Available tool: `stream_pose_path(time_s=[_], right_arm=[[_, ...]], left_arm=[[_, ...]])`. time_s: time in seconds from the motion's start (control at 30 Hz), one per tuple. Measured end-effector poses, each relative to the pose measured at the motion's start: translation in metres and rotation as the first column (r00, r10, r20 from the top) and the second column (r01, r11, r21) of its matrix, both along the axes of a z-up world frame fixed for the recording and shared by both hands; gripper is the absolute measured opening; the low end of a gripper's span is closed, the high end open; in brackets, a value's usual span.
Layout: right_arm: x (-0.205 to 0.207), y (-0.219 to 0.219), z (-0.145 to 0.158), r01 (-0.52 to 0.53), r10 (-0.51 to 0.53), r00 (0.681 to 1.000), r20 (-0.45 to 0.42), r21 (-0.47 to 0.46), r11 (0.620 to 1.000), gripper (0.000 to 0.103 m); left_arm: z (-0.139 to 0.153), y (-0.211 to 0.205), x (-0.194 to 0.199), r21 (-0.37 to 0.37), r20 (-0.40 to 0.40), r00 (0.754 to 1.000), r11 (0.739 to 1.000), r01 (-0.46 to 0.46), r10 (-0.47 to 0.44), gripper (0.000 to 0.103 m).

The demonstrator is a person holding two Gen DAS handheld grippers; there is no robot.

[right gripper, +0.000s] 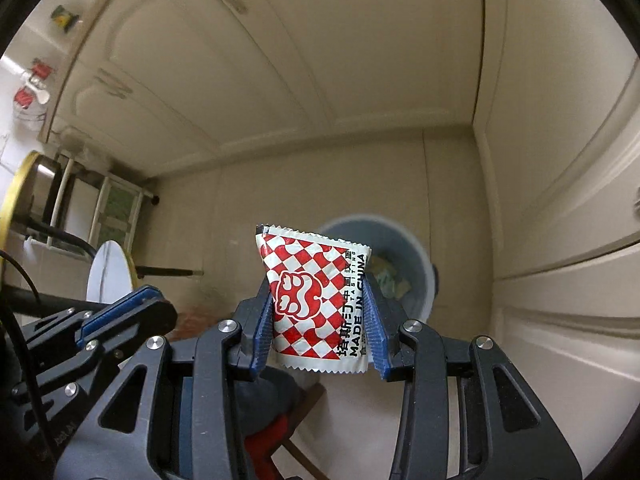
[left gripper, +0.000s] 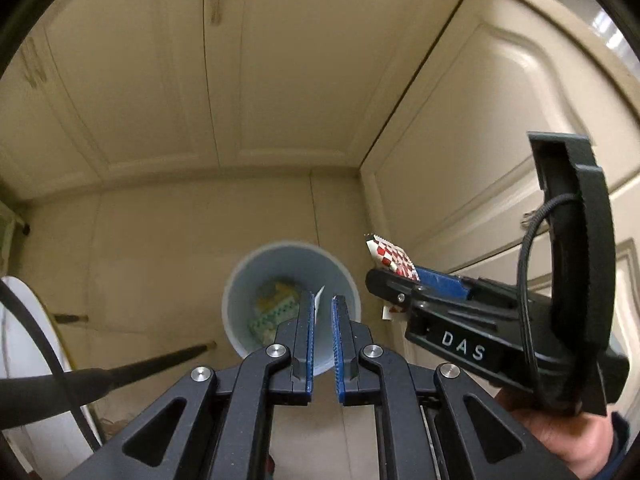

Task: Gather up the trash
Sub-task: 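Carry both sachets to the blue bin and open both tools, then move both open tools back over the table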

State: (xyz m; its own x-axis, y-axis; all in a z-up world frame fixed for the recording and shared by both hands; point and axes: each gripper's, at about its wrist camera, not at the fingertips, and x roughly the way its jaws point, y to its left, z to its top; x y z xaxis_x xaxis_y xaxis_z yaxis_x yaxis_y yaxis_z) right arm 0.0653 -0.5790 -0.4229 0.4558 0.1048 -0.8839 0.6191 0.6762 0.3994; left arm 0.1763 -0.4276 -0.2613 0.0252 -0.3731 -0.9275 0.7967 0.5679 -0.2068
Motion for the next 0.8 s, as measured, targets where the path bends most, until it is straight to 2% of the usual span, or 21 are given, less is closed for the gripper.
stream_pose_path(time_s=[0.17,0.27,0.3,0.33,0.4,0.43,0.47,0.57,0.7,0.8], right_arm=[[0.002,-0.004,-0.03,0.009,-0.008,0.999,-0.033,0.044,0.999,0.04],[0.006,-0.006,-0.041,0.017,-0.013,0.998,-0.058,0.061,0.998,0.053],[0.006,-0.007,-0.045,0.028,-0.024,0.998,-0.065,0.062,0.998,0.062],[0.005,-0.009,-0.048,0.04,-0.036,0.997,-0.071,0.066,0.997,0.077],[0.003,-0.01,-0.054,0.06,-0.054,0.995,-0.079,0.074,0.995,0.095],[0.0,-0.011,-0.057,0.07,-0.064,0.994,-0.084,0.073,0.995,0.1],[-0.001,-0.011,-0.058,0.077,-0.07,0.994,-0.088,0.074,0.994,0.103],[-0.01,-0.011,-0.058,0.11,-0.103,0.99,-0.095,0.074,0.991,0.103],[-0.023,-0.012,-0.048,0.163,-0.157,0.985,-0.073,0.079,0.983,0.103],[-0.032,-0.009,-0.026,0.19,-0.188,0.982,-0.035,0.064,0.98,0.103]], left_arm=[[-0.024,-0.02,0.019,0.04,-0.041,0.999,0.999,-0.024,0.025,0.004],[-0.027,-0.021,0.023,0.051,-0.028,0.999,0.998,-0.04,0.041,0.007],[-0.027,-0.023,0.023,0.052,-0.02,0.999,0.998,-0.041,0.042,0.008],[-0.026,-0.025,0.021,0.052,-0.01,0.999,0.998,-0.04,0.04,0.012],[-0.023,-0.025,0.015,0.054,0.014,0.999,0.998,-0.041,0.04,0.025],[-0.021,-0.025,0.013,0.05,0.024,0.999,0.998,-0.046,0.044,0.038],[-0.019,-0.025,0.013,0.052,0.04,0.998,0.997,-0.052,0.05,0.046],[-0.014,-0.026,0.009,0.035,0.06,0.997,0.998,-0.048,0.046,0.062],[-0.004,-0.014,-0.007,0.013,0.114,0.993,0.999,-0.043,0.041,0.07],[0.015,-0.004,-0.018,-0.018,0.151,0.988,0.999,-0.041,0.043,0.074]])
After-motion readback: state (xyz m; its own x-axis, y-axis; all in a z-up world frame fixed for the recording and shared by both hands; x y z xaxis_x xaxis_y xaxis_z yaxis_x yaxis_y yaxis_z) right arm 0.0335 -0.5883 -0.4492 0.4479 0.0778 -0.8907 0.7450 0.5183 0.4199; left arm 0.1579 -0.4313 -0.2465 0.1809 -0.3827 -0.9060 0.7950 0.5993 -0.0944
